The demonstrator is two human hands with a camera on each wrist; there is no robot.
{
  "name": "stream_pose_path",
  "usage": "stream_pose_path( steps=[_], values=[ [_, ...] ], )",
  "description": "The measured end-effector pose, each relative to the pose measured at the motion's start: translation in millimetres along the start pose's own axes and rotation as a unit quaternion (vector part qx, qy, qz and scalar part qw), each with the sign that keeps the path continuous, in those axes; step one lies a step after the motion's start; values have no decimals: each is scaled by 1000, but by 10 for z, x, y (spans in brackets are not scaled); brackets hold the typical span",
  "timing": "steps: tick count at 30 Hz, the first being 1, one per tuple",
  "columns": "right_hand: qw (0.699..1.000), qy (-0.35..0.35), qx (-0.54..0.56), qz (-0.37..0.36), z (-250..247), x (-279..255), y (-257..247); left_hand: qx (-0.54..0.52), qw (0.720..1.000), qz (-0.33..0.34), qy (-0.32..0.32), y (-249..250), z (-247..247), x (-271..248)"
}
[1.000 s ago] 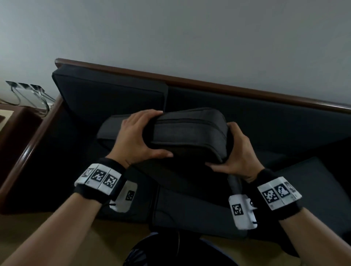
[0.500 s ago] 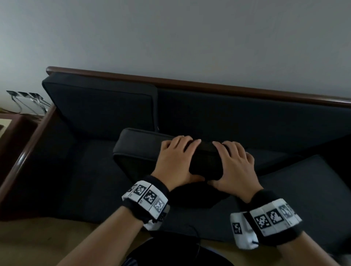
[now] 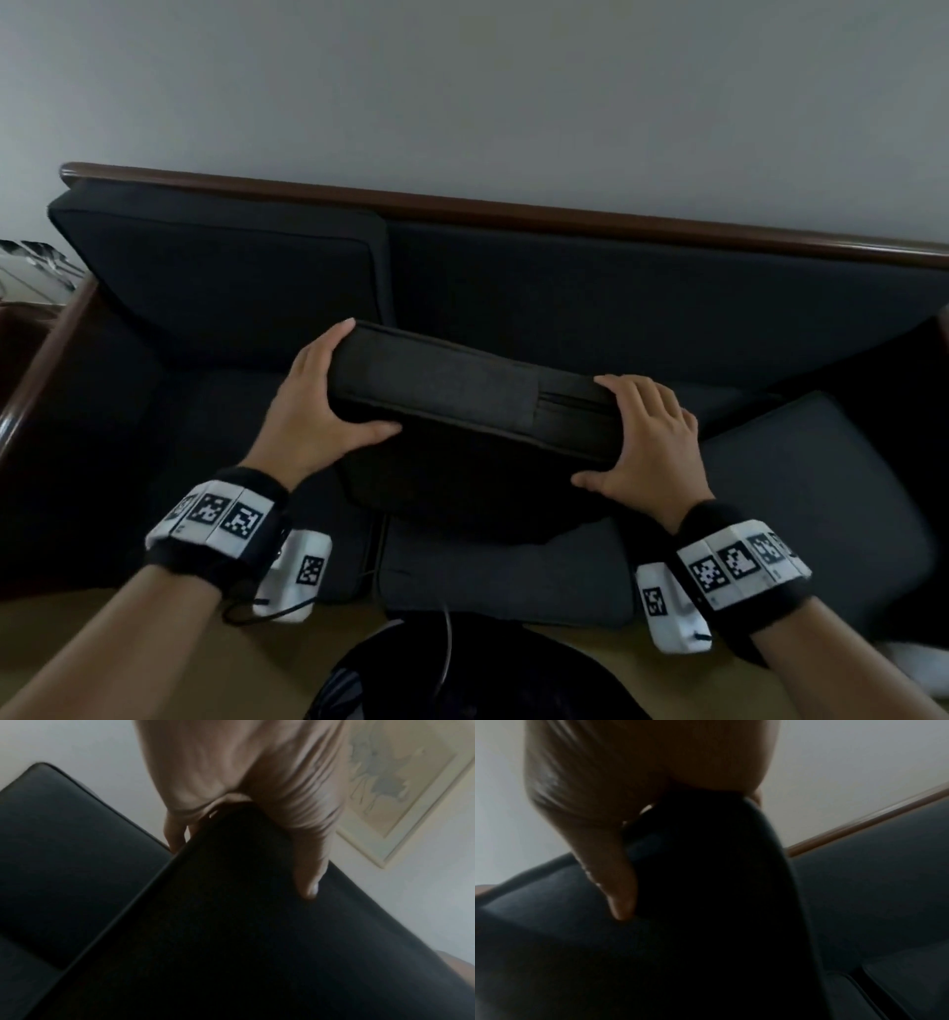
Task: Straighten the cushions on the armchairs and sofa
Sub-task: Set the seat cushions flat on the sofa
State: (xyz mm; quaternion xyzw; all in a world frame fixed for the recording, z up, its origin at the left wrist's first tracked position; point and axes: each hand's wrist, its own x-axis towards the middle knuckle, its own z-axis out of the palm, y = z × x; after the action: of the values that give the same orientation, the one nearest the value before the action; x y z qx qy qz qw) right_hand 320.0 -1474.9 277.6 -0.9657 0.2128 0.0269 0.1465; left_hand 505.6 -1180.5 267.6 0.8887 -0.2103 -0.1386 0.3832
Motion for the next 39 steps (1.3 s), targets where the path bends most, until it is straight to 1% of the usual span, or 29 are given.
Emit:
stream_pose_path(
  steps=[2, 3, 5, 6, 8, 10, 12, 15, 16, 18, 21, 26, 28, 30, 32, 34, 35, 36, 37, 38, 39],
  values=[
    [999, -26, -30, 10, -59, 13, -20, 7, 1000, 21, 0, 154, 96, -6],
    [998, -45, -39, 4, -97, 29, -54, 13, 999, 38, -7, 240, 146, -23],
    [997, -72, -21, -30, -172, 64, -169, 23, 995, 91, -21, 432, 263, -92],
    [996, -73, -1, -50, -203, 70, -247, 25, 992, 118, -30, 517, 327, -133],
    [996, -47, 27, -70, -242, 50, -363, 17, 985, 164, -49, 663, 444, -189],
    [997, -15, 47, -61, -258, -23, -333, -3, 979, 190, -77, 704, 543, -180],
    [996, 8, 70, -51, -265, -146, -206, 7, 973, 196, -121, 606, 651, -113],
    [994, 31, 95, -52, -240, -328, -27, 27, 960, 188, -207, 426, 855, -51],
    [992, 40, 105, -49, -232, -378, 15, 25, 957, 191, -216, 404, 909, -46],
    [988, 63, 138, -32, -240, -450, 89, 32, 954, 215, -205, 418, 976, -24],
    [978, 94, 187, -15, -303, -480, 137, 59, 945, 253, -198, 567, 933, 42],
    [955, 128, 266, -35, -387, -410, 120, 108, 931, 305, -171, 825, 673, 99],
    [934, 142, 324, -45, -424, -393, 132, 120, 931, 310, -155, 953, 528, 106],
    [911, 142, 384, -52, -409, -359, 149, 150, 930, 308, -129, 1062, 402, 102],
    [888, 118, 441, -55, -305, -290, 178, 188, 932, 290, -105, 1136, 362, 89],
    [851, 63, 518, -53, -128, -232, 216, 233, 931, 256, -112, 1112, 470, 98],
    [824, 26, 564, -41, -21, -215, 222, 264, 926, 239, -125, 1037, 581, 107],
    [793, -14, 608, -12, 87, -202, 208, 299, 917, 223, -140, 925, 710, 111],
    [753, -52, 655, 35, 196, -188, 184, 328, 910, 202, -154, 786, 844, 106],
    [708, -78, 695, 102, 302, -171, 155, 345, 906, 178, -167, 645, 979, 85],
    [670, -90, 718, 169, 434, -139, 142, 348, 907, 159, -175, 520, 1123, 48]
  ],
)
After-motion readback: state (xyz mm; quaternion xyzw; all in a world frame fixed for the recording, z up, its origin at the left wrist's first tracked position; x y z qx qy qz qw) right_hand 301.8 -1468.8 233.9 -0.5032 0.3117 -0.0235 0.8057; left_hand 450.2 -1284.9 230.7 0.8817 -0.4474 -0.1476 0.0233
